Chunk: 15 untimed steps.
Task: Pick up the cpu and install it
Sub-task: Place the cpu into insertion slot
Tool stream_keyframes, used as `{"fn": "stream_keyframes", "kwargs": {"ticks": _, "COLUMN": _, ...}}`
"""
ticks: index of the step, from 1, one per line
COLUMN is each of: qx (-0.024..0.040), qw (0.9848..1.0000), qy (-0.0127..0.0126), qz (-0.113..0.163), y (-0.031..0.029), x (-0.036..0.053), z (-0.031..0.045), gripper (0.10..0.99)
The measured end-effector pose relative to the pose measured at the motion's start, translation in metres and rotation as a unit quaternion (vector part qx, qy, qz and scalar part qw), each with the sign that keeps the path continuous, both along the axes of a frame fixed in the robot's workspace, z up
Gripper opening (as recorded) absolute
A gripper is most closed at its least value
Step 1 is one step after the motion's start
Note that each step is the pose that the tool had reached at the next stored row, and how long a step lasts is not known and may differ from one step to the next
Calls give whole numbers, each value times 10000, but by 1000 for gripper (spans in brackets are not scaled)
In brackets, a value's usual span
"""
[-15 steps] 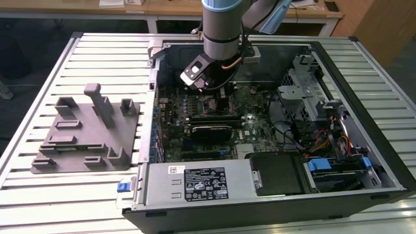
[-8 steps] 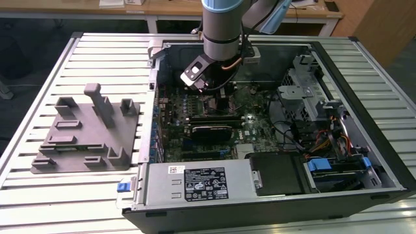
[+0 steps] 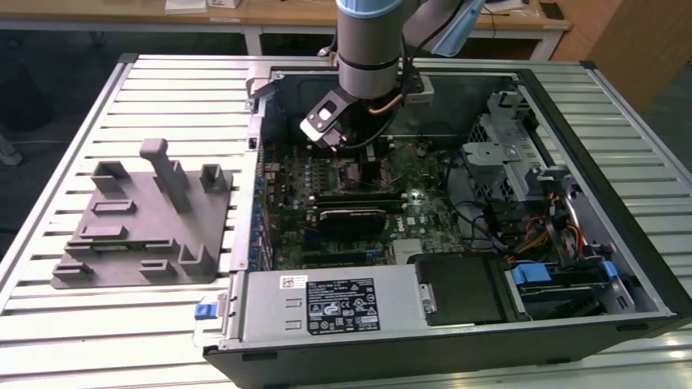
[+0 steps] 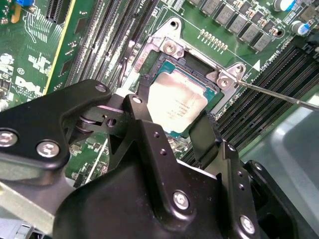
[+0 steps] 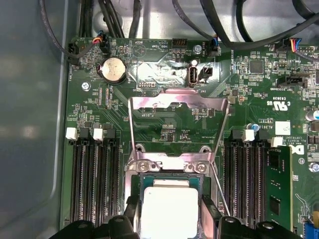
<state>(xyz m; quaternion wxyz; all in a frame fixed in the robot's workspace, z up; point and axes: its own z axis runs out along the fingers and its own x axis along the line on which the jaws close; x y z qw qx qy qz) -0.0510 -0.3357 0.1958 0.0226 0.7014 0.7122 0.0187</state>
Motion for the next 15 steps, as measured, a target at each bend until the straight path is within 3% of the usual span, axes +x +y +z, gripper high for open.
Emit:
{"fn": "stream_keyframes", "kwargs": {"ticks": 9, "qx": -1, "qw": 10000, "qy": 0, "qz": 0, "y": 0, "x": 0, "z": 1, "gripper": 600}}
{"fn": "stream_keyframes", "kwargs": {"ticks": 11, "qx": -3, "qw": 10000, "qy": 2, "qz": 0, "y": -1, "x": -1, "z": 3, "gripper": 584}}
{"fn": "stream_keyframes", "kwargs": {"ticks": 12, "qx": -2, "qw": 10000, "qy": 1, "qz": 0, "y": -1, "x": 0, "z": 3, "gripper": 522}}
{"fn": "stream_keyframes", "kwargs": {"ticks": 15, "qx": -1, "qw": 10000, "qy": 1, "qz": 0, "y": 0, "x": 0, "z": 2, "gripper": 518}}
